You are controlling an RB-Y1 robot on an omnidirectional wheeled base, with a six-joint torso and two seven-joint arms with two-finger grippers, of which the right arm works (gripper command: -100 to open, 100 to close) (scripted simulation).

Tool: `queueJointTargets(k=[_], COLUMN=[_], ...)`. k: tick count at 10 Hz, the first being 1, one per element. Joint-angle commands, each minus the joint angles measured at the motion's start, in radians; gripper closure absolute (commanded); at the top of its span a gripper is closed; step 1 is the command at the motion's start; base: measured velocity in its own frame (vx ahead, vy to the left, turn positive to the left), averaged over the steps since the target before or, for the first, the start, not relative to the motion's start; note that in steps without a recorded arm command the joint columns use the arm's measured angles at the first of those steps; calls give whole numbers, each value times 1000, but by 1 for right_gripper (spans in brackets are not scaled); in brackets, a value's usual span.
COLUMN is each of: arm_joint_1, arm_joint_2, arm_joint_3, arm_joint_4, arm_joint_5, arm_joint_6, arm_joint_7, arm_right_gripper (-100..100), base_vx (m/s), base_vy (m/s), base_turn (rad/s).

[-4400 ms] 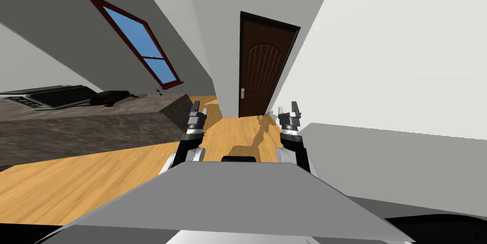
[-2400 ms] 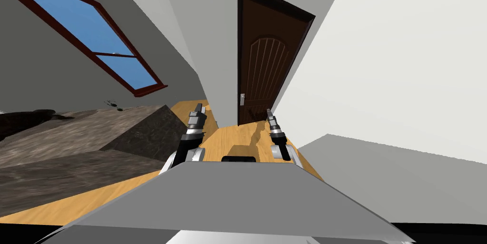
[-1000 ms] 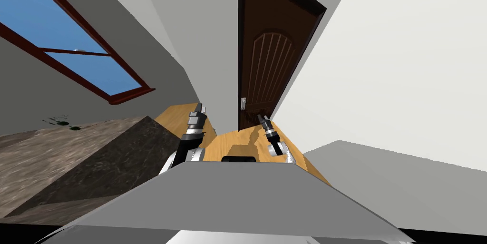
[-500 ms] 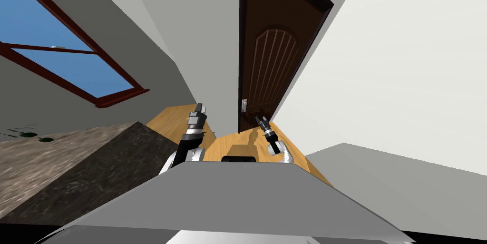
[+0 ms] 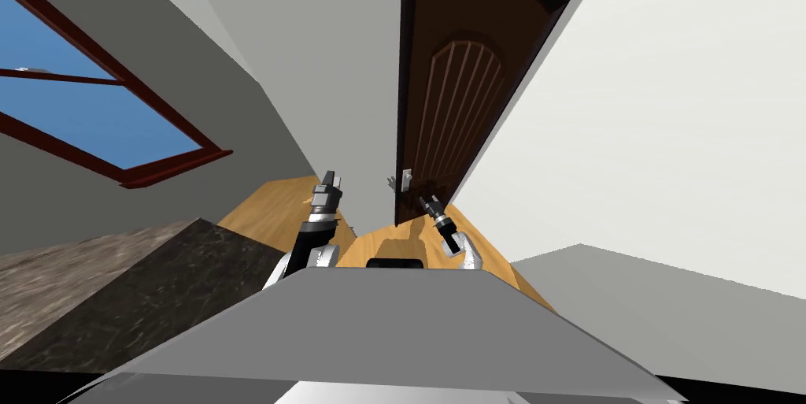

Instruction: Pull the door open

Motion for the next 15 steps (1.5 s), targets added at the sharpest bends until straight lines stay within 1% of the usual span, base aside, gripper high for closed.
queueJointTargets(k=[1,3,6,7,8,10,11,15], arm_joint_1=[-11,-29,-46,-46,-59,-71,-79,-106], arm_joint_2=[-2,-3,-4,-2,4,9,13,26], arm_joint_3=[1,0,-1,-3,-3,-3,-3,-2], arm_joint_4=[27,67,108,106,120,131,139,166], arm_joint_5=[30,66,104,95,96,97,97,99], arm_joint_6=[-5,-13,-21,-22,-17,-11,-6,8], arm_joint_7=[25,56,87,82,90,95,99,110], arm_right_gripper=[-100,-100,-100,-100,-100,-100,-100,-100], base_vx=[205,188,178,69,103,134,171,193], base_vy=[60,77,72,28,97,144,64,17], base_turn=[-41,-43,-36,-8,-14,-24,-3,32])
